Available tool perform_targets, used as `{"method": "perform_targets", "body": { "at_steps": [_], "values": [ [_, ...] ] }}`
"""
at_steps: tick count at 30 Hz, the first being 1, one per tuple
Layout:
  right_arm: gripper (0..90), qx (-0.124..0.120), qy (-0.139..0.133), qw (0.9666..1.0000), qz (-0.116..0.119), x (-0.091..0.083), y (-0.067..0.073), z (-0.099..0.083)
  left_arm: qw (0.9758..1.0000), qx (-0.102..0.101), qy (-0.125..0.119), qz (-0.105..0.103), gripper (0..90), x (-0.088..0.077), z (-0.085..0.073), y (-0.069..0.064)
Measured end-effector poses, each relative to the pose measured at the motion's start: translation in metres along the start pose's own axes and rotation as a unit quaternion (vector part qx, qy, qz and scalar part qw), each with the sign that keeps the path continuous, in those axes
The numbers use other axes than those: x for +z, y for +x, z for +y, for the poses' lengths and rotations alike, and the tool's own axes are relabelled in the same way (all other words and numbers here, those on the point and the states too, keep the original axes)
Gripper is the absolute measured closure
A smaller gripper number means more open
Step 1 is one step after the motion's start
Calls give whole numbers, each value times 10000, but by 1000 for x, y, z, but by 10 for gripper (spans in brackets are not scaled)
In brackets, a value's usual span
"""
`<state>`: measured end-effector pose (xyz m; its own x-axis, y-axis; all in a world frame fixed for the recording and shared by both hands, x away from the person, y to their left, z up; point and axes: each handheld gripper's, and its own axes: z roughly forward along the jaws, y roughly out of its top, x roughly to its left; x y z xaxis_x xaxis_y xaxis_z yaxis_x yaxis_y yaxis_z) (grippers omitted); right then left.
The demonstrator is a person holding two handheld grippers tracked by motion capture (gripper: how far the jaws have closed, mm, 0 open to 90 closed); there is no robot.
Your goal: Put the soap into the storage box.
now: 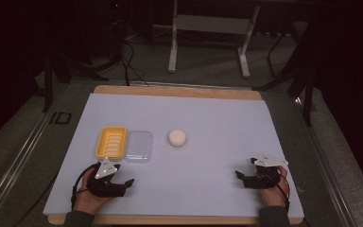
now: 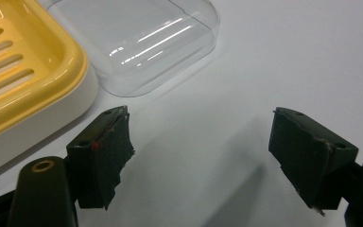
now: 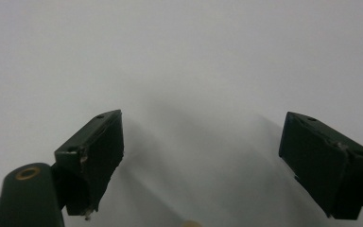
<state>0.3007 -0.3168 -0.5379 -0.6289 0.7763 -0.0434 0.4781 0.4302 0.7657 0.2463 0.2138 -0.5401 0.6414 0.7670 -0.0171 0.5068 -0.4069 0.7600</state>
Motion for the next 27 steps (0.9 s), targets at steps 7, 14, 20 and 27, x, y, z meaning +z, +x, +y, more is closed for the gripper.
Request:
{"method": "perform_targets", "body": {
  "at_steps": [7,14,20,27],
  "values": [
    [147,-115,61,9997,-189,2,4,0,9999,-105,-53,49,222,-1,-1,1],
    [147,-156,-44,9996,-213,0,5,-1,9999,-45,-42,90,223,-2,-1,-1],
    [147,-122,-208,9995,-223,-3,4,-2,10000,5,-19,87,223,-2,3,-3],
    [148,-173,-217,9994,-213,-4,5,-2,9999,127,11,8,223,-3,7,-5]
  ]
}}
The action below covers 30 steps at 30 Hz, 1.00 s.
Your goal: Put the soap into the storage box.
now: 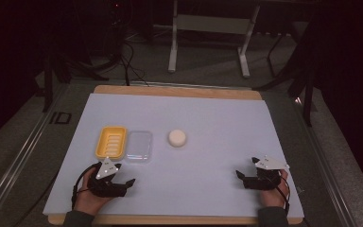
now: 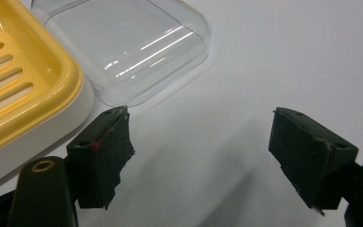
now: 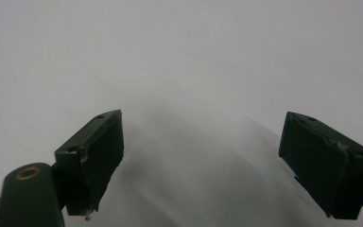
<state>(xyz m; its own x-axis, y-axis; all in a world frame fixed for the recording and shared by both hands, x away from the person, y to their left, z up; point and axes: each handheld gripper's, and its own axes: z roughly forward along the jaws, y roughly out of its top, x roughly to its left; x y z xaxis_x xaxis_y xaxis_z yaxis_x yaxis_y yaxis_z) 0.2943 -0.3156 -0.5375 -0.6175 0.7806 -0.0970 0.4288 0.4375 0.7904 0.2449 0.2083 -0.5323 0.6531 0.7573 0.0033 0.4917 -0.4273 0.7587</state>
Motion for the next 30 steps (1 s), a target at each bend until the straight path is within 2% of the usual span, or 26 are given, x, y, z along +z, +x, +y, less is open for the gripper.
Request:
{"method": "perform_targets", "body": {
  "at_steps": [11,14,20,30],
  "values": [
    [148,5,-54,10000,6,-1,0,0,9999,126,102,-46,223,-3,9,1],
    [148,31,-72,10000,24,-1,-1,-1,9999,108,115,-58,224,-5,12,1],
    [147,45,-115,9999,28,-2,-1,-1,9993,325,171,-97,224,-7,28,2],
    [147,62,-155,9999,33,-3,-1,-1,9970,655,393,-95,223,1,46,1]
  ]
}}
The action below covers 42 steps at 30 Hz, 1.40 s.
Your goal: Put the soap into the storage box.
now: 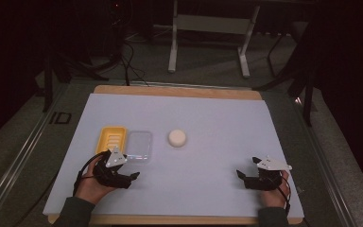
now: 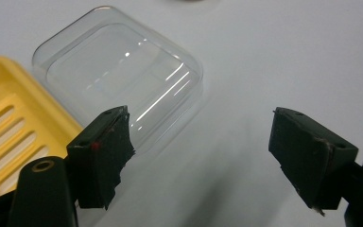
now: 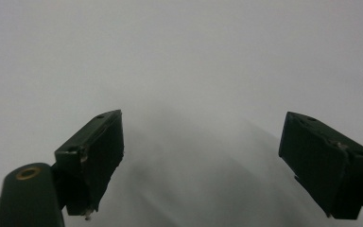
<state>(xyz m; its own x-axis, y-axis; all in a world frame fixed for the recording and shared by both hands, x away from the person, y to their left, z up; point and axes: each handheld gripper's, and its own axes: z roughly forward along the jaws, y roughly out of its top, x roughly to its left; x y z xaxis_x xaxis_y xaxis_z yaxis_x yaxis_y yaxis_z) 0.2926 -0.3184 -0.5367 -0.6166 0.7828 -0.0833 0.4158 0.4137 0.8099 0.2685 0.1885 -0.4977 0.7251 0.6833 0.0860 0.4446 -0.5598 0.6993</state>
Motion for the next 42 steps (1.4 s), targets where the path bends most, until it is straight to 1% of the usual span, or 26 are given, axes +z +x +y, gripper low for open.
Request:
{"method": "perform_targets", "body": {
  "at_steps": [3,4,14,21,28,37,42],
  "values": [
    [147,-1,-4,10000,-5,0,0,0,10000,87,41,23,223,1,4,1],
    [147,11,-17,10000,-4,0,0,0,10000,69,20,20,223,1,5,1],
    [147,10,-45,10000,-21,-1,0,0,9997,190,-6,119,223,0,18,10],
    [147,12,-56,10000,-25,-1,0,0,9997,191,-60,140,223,0,27,16],
    [147,63,-96,9999,-25,-1,-1,-1,9997,136,-159,129,223,1,35,20],
    [148,76,-92,9999,-29,-2,-1,-1,9995,244,-128,121,223,5,48,25],
    [148,85,-103,9999,-25,-2,-1,-1,9996,245,-135,101,223,6,54,28]
  ]
}}
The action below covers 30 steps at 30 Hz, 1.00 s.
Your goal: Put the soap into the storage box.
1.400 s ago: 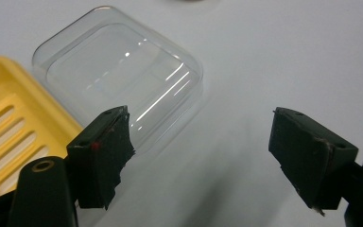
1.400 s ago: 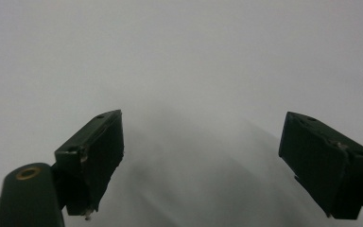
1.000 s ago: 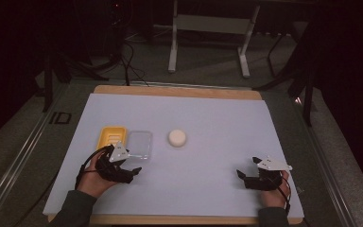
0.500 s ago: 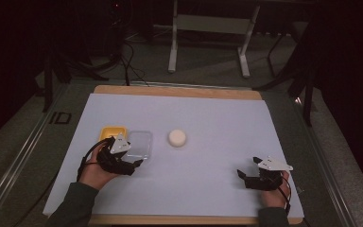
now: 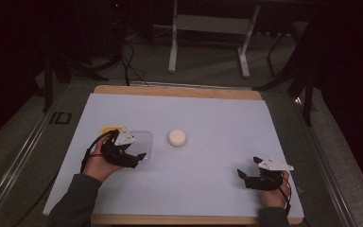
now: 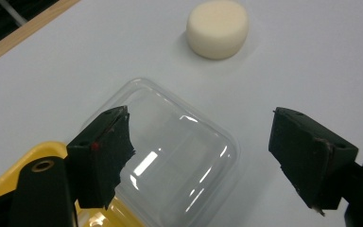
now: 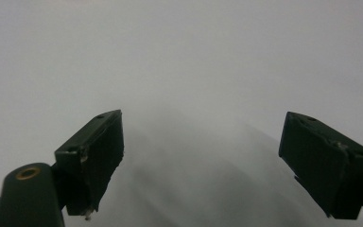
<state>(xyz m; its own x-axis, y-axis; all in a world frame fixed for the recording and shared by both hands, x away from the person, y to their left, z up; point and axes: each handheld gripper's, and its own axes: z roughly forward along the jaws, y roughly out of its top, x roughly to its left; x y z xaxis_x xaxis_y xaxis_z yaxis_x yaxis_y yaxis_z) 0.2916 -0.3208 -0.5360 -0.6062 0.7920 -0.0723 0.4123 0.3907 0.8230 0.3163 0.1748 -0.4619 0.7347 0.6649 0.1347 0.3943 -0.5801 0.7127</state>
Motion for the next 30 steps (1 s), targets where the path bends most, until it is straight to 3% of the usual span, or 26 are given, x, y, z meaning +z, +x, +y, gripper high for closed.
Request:
{"method": "perform_targets", "body": {
  "at_steps": [13,21,30],
  "values": [
    [148,8,-9,10000,-19,0,0,0,9999,-39,-76,-60,223,13,14,6],
    [147,23,-23,10000,-14,-1,0,0,9999,67,2,-137,223,24,25,7],
    [147,25,-33,10000,-17,-1,0,0,9998,55,32,-176,223,33,31,10]
  ]
}}
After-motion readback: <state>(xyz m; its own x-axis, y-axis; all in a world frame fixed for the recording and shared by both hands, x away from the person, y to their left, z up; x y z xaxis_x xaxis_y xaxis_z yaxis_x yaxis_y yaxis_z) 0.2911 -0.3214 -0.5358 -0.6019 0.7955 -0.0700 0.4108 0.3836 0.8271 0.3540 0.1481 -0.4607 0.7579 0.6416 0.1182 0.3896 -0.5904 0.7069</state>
